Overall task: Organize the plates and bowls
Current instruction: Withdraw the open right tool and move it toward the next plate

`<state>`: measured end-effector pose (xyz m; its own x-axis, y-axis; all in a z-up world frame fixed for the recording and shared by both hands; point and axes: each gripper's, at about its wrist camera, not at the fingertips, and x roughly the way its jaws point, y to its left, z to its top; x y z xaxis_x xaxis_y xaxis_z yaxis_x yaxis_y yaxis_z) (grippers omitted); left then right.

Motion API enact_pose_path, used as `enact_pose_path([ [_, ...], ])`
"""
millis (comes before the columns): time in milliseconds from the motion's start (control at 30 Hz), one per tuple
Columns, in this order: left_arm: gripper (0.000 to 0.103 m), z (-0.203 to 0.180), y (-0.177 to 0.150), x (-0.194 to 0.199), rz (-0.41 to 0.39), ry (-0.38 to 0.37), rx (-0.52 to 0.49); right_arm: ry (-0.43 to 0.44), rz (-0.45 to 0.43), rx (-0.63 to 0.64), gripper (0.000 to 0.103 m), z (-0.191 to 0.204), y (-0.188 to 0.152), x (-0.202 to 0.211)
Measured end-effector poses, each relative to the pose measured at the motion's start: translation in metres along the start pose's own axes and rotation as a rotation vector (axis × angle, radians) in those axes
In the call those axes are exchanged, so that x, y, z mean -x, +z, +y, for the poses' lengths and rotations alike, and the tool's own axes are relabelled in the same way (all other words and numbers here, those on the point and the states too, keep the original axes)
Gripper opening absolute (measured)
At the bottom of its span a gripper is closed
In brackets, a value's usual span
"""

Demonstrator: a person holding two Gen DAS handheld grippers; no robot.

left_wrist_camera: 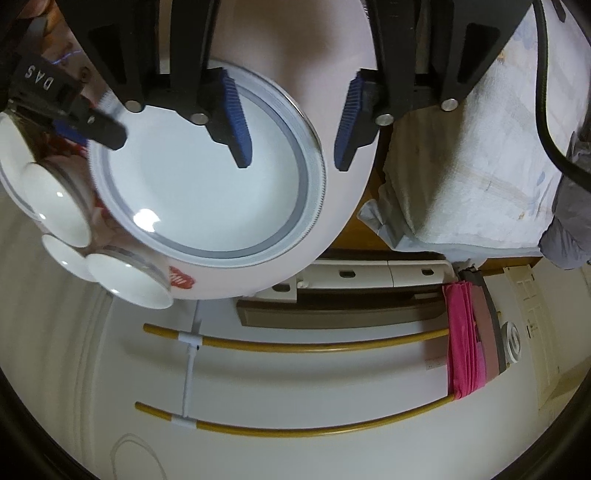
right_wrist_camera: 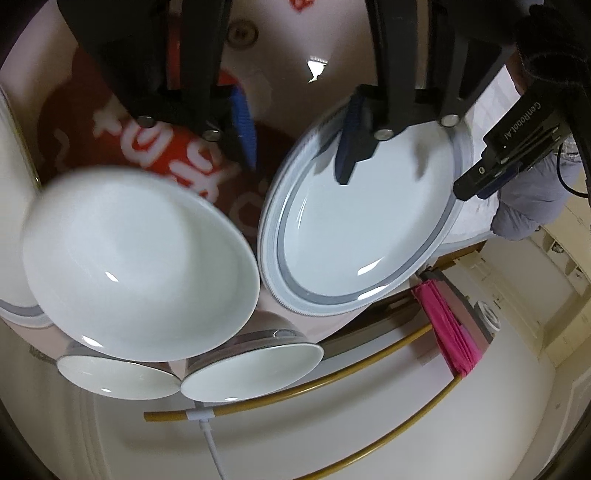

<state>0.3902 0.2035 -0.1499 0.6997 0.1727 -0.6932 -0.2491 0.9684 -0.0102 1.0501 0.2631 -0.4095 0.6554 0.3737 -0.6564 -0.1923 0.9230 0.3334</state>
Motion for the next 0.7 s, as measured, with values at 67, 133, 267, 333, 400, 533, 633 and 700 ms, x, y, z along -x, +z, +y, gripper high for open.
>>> enact_pose_path([
  [67, 0.047, -0.007, -0.003, 0.012, -0.009, -0.009, -0.004, -0.005, -0.01, 0.012, 0.05, -0.001, -0.003, 0.01],
  [133, 0.052, -0.014, -0.006, 0.03, -0.023, -0.021, -0.007, -0.014, -0.026, 0.024, 0.054, 0.001, -0.008, 0.024],
  [267, 0.062, -0.032, -0.013, 0.066, -0.064, -0.058, -0.014, -0.018, -0.065, 0.038, 0.063, 0.0, -0.018, 0.057],
  [333, 0.064, -0.041, -0.015, 0.083, -0.086, -0.07, -0.023, -0.031, -0.089, 0.044, 0.069, -0.002, -0.023, 0.075],
  [400, 0.068, -0.048, -0.017, 0.099, -0.114, -0.077, -0.025, -0.035, -0.112, 0.045, 0.072, -0.007, -0.029, 0.093],
  [533, 0.076, -0.067, -0.025, 0.13, -0.162, -0.101, -0.028, -0.039, -0.169, 0.041, 0.075, -0.017, -0.036, 0.13],
  [633, 0.08, -0.084, -0.033, 0.149, -0.19, -0.106, -0.048, -0.042, -0.21, 0.036, 0.077, -0.032, -0.038, 0.154],
  [700, 0.082, -0.096, -0.038, 0.159, -0.203, -0.107, -0.053, -0.051, -0.242, 0.028, 0.077, -0.044, -0.038, 0.17],
])
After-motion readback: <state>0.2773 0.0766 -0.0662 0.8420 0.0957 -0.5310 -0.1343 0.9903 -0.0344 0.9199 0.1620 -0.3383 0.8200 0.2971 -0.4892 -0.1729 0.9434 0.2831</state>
